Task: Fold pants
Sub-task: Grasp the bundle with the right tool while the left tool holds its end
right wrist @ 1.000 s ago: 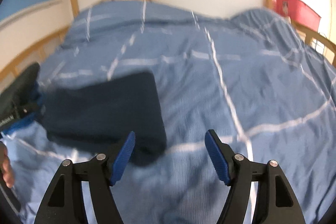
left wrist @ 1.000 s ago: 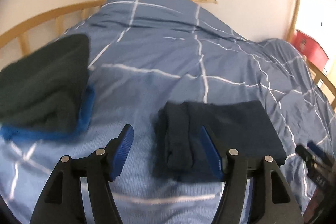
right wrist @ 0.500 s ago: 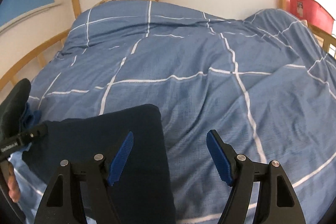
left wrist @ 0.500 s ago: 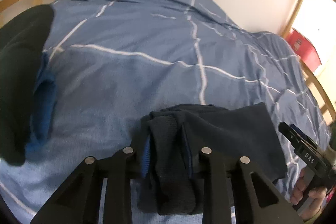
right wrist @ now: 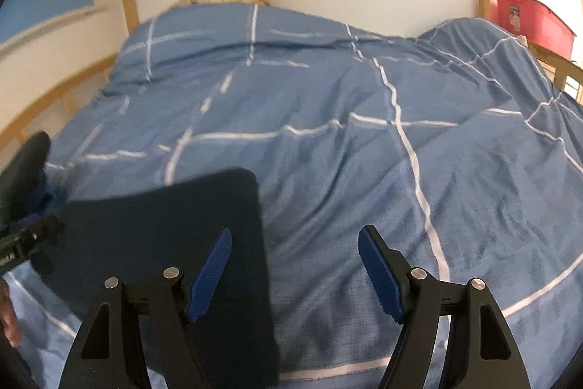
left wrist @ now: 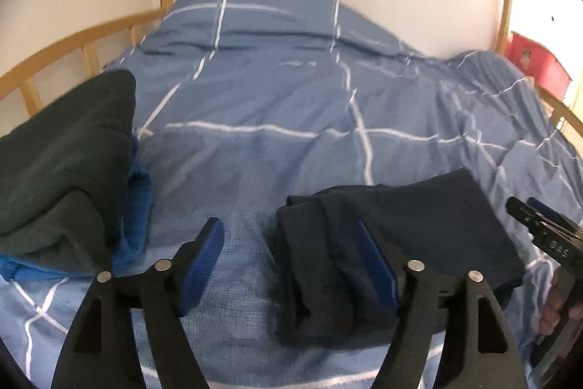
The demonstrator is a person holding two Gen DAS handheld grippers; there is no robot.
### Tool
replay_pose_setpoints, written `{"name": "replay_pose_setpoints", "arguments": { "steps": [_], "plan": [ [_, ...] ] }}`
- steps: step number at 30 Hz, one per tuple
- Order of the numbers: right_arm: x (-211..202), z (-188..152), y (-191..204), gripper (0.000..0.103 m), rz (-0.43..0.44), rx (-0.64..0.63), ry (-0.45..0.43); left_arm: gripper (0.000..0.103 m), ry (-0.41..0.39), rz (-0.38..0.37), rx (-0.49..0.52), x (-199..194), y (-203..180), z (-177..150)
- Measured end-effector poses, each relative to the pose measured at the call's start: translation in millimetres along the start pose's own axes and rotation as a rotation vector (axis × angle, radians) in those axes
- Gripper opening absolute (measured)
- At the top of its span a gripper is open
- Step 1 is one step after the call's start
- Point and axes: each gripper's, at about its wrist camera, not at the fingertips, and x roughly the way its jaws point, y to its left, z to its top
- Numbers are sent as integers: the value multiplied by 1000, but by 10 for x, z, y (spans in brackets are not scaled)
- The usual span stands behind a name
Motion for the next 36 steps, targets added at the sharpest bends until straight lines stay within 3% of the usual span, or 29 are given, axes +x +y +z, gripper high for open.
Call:
{"name": "replay_pose_setpoints", "arguments": {
  "steps": [7,31,36],
  "plan": [
    [52,-113,30,77,101,42,5,80,64,-65,-60,195,81,-119],
    [427,-440,102,76,125,32,118,85,149,-188,-163,592,185,-414],
    [459,-441,130,68,158,27,129,71,183,-273,-203,664,170,-418]
  ]
}}
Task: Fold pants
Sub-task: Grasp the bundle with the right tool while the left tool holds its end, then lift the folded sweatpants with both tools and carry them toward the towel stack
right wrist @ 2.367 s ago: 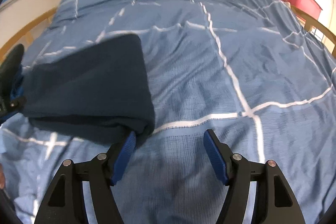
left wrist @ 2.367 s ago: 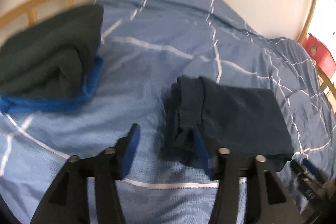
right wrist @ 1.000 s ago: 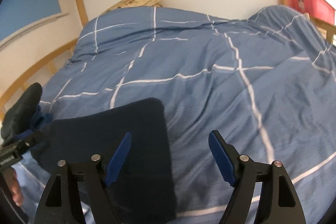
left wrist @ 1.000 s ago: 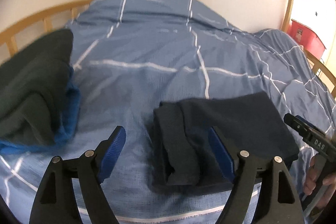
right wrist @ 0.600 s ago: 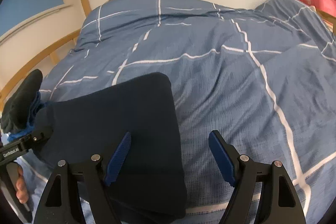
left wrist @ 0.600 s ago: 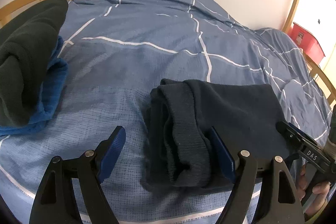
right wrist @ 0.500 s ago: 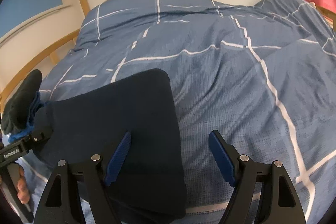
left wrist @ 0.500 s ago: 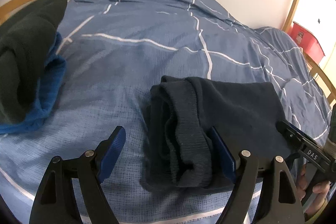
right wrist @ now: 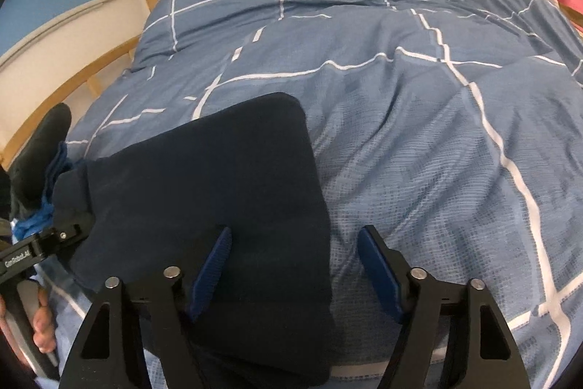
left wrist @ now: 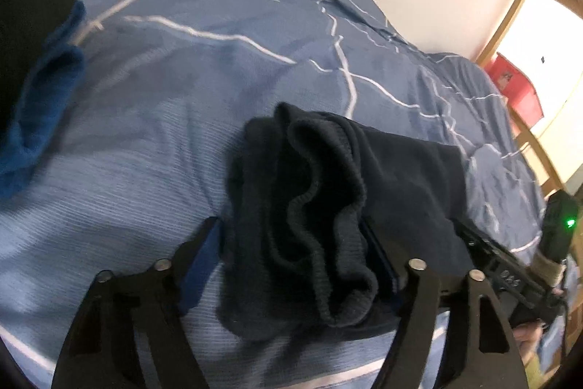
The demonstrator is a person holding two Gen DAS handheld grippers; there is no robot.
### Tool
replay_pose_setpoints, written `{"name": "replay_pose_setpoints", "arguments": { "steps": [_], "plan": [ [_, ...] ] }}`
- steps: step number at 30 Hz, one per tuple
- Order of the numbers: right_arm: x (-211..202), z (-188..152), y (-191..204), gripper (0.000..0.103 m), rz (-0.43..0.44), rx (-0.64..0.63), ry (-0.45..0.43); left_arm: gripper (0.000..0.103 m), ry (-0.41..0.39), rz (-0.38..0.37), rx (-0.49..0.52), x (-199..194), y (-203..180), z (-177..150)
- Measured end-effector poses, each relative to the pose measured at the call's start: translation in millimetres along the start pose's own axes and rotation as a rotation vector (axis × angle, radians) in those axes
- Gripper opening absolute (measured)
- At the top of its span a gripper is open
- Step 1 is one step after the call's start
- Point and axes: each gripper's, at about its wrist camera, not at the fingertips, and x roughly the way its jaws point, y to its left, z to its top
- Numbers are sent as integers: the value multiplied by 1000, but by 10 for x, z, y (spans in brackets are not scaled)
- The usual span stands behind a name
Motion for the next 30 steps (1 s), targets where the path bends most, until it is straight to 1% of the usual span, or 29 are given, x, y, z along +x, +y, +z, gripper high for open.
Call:
{"name": "replay_pose_setpoints", "arguments": {
  "steps": [1,4,5,6,7,9,11,14,17,20,22,27,30],
  "plan": [
    [8,6,0,65,9,-2,3,71,4,-6,-5,9,3,1],
    [45,8,7,62,32,2,17,69,18,-22,-22,46,7,16],
    [62,12,8,57,45,6,23,61,26,-38,-30,58,3,23],
    [79,17,13,55,63,9,29,56,31,-53,-37,63,-2,30],
    [89,20,13,53,70,13,32,54,34,-56,-46,65,-16,40],
    [91,29,18,46,80,17,34,48,30,-43,-40,25,-56,56],
    [42,38,38,34,77,12,20,44,24,-30,-29,-32,-99,74],
    [-84,73,95,25,57,-8,-10,40,-7,-4,5,-170,-204,100],
    [-203,117,131,21,44,-25,-26,38,-33,9,33,-313,-297,126],
    [-312,171,129,19,65,-8,-25,37,-57,31,72,-446,-405,145],
    [-416,190,155,19,66,-13,-39,37,-70,44,96,-560,-469,142],
    [-764,216,310,19,57,-65,-80,36,-109,39,101,-896,-540,143],
    [-1006,230,418,19,63,-82,-110,36,-146,44,114,-1203,-589,132]
  ]
}}
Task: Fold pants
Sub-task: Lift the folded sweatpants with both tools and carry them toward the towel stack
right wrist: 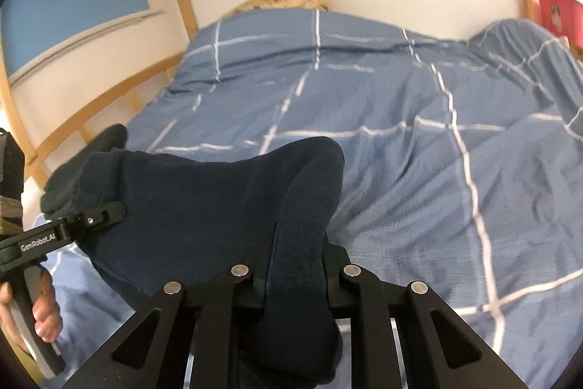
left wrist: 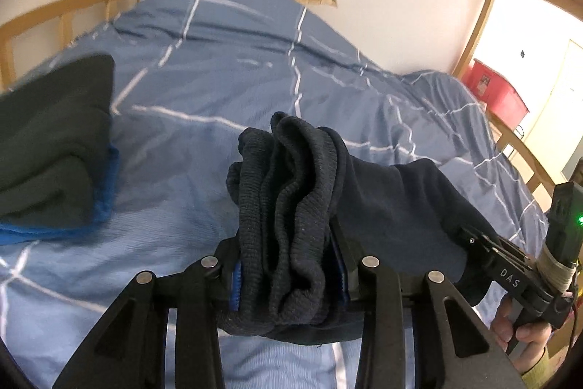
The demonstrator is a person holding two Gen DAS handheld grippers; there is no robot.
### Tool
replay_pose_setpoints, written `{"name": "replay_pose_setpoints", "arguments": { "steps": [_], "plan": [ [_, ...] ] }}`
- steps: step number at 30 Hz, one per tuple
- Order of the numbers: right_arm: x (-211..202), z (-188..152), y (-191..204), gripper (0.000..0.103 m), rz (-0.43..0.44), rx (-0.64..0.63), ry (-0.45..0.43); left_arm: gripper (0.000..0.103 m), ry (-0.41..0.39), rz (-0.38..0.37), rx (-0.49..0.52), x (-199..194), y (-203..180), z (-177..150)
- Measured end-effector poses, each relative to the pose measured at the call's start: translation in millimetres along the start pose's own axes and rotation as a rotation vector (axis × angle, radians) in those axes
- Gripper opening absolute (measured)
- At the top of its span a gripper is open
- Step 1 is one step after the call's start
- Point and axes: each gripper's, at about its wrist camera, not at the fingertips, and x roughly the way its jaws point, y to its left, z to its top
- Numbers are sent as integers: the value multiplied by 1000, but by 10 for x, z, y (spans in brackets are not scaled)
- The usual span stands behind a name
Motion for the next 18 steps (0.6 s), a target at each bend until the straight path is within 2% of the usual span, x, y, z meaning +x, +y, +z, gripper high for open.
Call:
{"name": "replay_pose_setpoints", "arguments": {
  "steps": [11,18],
  "plan": [
    [-738,329,733,18,36,-117,-113,37,-106,45,6,-1044,143,234],
    [-929,525,1288,18,66,-191,-166,37,-159,98,15,-1567,439,398]
  ]
}}
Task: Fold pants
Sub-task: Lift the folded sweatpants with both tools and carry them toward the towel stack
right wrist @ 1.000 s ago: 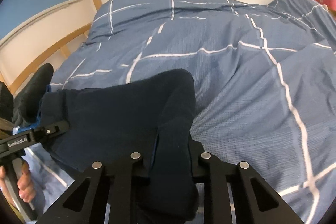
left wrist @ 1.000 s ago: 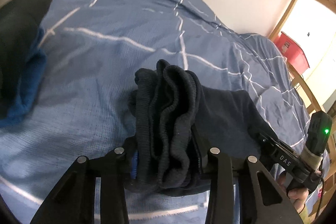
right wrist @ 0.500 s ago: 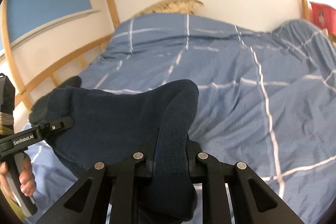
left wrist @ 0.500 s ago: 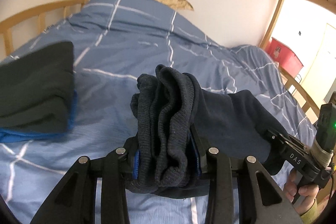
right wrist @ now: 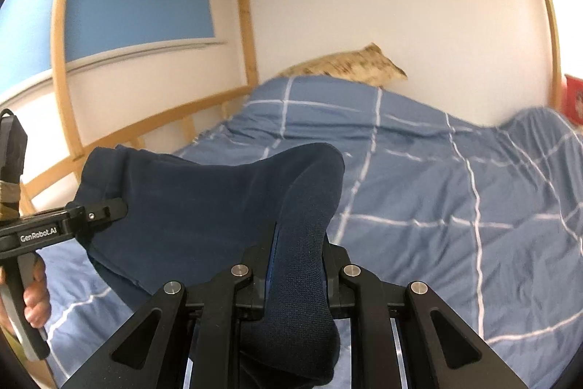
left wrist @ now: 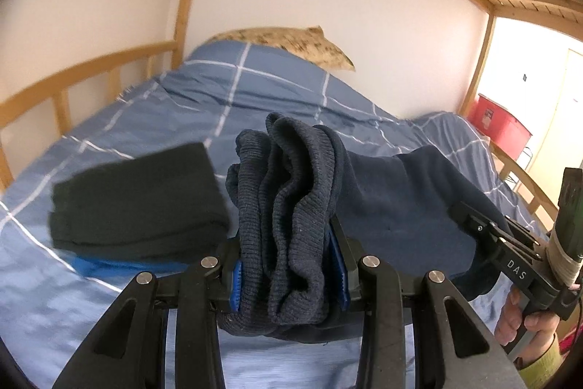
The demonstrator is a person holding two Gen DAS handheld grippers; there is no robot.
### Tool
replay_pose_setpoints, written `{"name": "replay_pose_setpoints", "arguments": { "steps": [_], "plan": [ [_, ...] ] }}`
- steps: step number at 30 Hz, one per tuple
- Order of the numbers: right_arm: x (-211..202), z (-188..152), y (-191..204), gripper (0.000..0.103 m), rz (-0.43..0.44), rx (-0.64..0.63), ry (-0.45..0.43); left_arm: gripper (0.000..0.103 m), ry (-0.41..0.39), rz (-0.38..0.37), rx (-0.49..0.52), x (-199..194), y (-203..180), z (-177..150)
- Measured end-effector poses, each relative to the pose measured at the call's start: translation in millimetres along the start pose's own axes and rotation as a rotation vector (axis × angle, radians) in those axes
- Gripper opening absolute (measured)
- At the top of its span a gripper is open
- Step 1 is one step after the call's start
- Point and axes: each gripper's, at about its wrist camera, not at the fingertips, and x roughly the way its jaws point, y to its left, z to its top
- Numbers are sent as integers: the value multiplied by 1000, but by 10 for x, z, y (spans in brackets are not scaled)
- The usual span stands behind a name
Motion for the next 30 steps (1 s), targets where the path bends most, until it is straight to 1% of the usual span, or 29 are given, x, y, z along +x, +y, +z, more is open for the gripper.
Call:
{"name": "replay_pose_setpoints", "arguments": {
  "steps": [7,14,22,26,30],
  "plan": [
    [134,247,528,18,28,-75,-21,37,-40,54,19,-230,415,185],
    [445,497,993,18,53,-141,-32,37,-59,97,10,-236,888,367],
    [948,719,1436,18,77,-216,-35,37,-55,139,-17,-35,1468,578],
    [1243,774,1615,18,90,-244,-27,37,-40,153,-42,122,1761,586],
    [1601,733,1799,18,102,-281,-8,37,-17,163,-77,308,2071,536]
  ]
}}
